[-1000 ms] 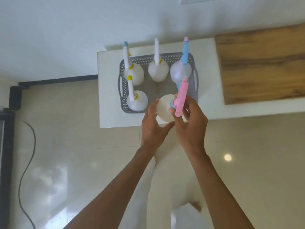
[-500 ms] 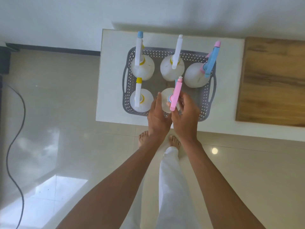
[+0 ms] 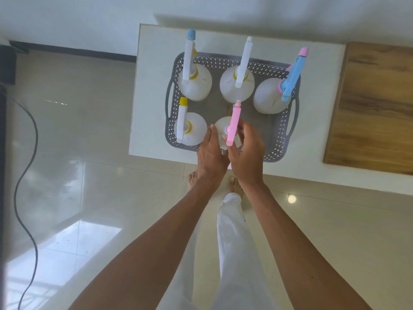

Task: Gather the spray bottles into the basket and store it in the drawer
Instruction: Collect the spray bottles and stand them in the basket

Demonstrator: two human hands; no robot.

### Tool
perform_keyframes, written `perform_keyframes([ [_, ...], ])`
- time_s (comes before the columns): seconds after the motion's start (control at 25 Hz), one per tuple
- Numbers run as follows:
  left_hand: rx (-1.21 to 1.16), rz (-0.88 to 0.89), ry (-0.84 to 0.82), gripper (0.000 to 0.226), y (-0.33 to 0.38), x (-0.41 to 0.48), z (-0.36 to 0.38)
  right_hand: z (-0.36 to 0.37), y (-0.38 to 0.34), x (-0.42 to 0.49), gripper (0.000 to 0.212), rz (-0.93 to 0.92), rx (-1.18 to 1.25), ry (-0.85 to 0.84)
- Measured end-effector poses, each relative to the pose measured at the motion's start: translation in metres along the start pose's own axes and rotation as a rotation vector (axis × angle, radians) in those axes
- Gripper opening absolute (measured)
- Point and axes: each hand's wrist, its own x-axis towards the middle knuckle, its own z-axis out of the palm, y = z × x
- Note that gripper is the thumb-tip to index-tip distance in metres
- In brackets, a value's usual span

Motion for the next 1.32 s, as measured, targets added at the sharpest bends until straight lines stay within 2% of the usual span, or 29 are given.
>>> perform_keyframes([
  [0.32, -0.062, 0.025, 0.091, 0.053, 0.000, -0.031, -0.013, -0.011, -0.007, -0.018, 0.049, 0.094, 0.063, 0.041],
  [0.48, -0.101, -0.003, 0.179, 0.047, -0.008, -0.074, -0.024, -0.024, -0.015, -0.041, 0.052, 0.126, 0.074, 0.100],
  [0.6, -0.226, -0.202, 0.315, 0.035, -0.045, -0.116, -0.034, -0.033, -0.024, -0.072, 0.048, 0.104, 0.080, 0.042],
  [0.72, -0.327, -0.417, 0.473, 0.027, -0.109, -0.173, -0.035, -0.028, -0.031, -0.105, 0.039, 0.014, 0.039, -0.107],
  [0.84, -0.378, -0.638, 0.521, 0.022, -0.181, -0.245, -0.014, -0.014, -0.032, -0.146, 0.033, -0.061, -0.012, -0.287],
  [0.96, -0.453, -0.914, 0.524, 0.023, -0.258, -0.346, 0.023, 0.002, -0.031, -0.215, 0.032, -0.146, -0.068, -0.510],
  [1.12, -0.475, -1.189, 0.480, 0.027, -0.333, -0.489, 0.086, 0.015, -0.022, -0.306, 0.030, -0.174, -0.169, -0.730],
  [1.24, -0.499, -1.339, 0.464, 0.032, -0.380, -0.584, 0.125, 0.031, -0.019, -0.368, 0.031, -0.226, -0.213, -0.829],
  [1.32, -0.551, -1.403, 0.439, 0.037, -0.414, -0.628, 0.144, 0.053, -0.015, -0.404, 0.029, -0.336, -0.223, -0.859],
])
